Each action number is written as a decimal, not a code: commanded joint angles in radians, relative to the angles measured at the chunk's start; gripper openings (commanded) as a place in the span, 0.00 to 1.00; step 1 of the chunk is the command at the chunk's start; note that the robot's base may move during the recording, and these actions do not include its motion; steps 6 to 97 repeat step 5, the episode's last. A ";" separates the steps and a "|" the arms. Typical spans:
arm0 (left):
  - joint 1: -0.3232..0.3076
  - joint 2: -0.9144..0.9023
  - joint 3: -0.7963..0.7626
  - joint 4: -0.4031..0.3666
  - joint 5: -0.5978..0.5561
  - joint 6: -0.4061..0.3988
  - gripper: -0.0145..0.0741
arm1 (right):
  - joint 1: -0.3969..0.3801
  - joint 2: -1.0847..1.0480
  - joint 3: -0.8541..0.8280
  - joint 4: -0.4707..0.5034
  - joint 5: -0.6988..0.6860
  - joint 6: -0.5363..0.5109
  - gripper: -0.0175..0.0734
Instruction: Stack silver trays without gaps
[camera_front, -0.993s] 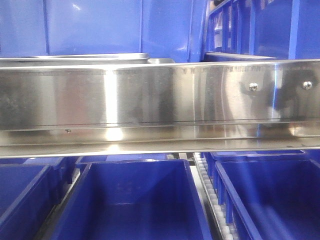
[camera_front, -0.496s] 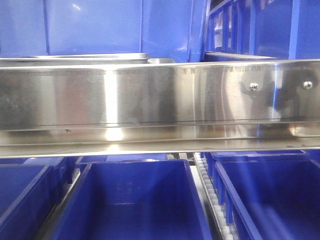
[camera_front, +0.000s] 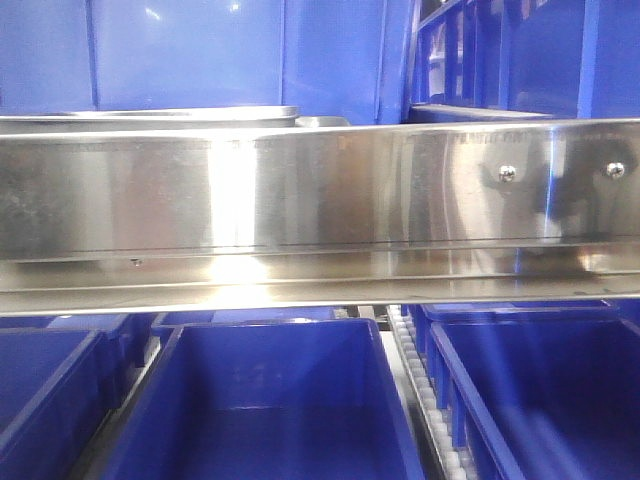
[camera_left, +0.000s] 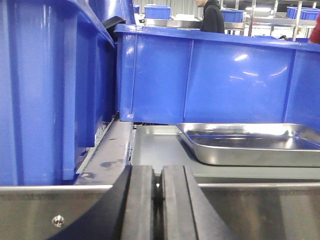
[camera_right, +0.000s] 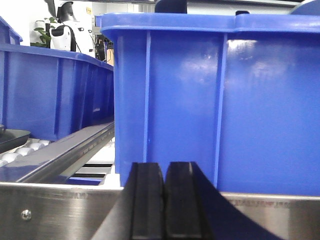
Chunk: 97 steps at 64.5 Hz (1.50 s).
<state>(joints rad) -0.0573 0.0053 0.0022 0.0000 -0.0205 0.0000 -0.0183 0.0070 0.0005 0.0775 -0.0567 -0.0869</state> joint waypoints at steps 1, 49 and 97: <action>0.004 -0.005 -0.002 0.006 -0.015 -0.008 0.17 | 0.001 -0.007 0.000 -0.002 -0.027 -0.002 0.11; 0.004 -0.005 -0.002 0.006 -0.015 -0.008 0.17 | 0.001 -0.007 0.000 -0.002 -0.027 -0.002 0.11; 0.004 -0.005 -0.002 0.006 -0.015 -0.008 0.17 | 0.001 -0.007 0.000 -0.002 -0.027 -0.002 0.11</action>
